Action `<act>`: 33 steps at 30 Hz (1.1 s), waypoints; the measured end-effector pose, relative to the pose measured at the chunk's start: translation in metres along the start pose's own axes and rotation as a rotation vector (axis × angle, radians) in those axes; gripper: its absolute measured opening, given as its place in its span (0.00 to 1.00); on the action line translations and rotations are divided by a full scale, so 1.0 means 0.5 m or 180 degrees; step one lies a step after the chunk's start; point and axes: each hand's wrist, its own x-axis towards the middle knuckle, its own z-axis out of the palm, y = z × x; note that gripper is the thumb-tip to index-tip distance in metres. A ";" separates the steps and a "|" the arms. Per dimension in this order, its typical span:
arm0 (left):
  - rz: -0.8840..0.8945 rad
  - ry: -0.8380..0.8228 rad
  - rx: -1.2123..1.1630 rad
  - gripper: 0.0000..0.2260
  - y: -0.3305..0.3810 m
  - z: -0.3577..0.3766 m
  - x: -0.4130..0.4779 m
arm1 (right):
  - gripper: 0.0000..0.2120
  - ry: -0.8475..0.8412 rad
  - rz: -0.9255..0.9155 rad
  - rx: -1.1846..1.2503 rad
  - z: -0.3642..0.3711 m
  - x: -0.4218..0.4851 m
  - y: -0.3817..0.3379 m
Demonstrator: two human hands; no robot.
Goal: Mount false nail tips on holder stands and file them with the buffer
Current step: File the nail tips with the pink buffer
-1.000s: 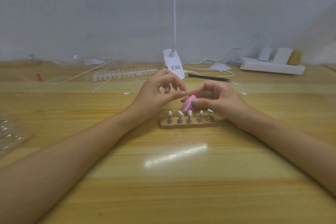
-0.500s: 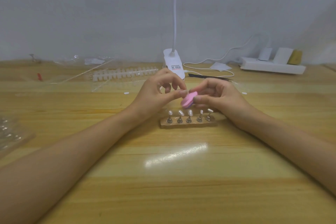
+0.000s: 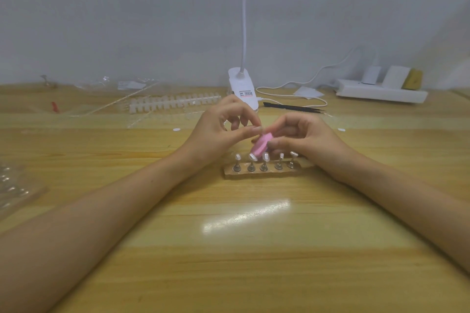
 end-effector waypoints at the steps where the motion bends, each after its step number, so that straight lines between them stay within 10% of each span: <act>1: 0.0008 -0.0006 0.0007 0.02 0.001 0.001 0.000 | 0.07 -0.0057 -0.0029 -0.0030 0.001 0.000 0.001; 33: -0.0038 -0.0059 0.0006 0.02 0.002 0.004 -0.002 | 0.11 0.0290 0.0088 0.0208 -0.006 -0.001 -0.002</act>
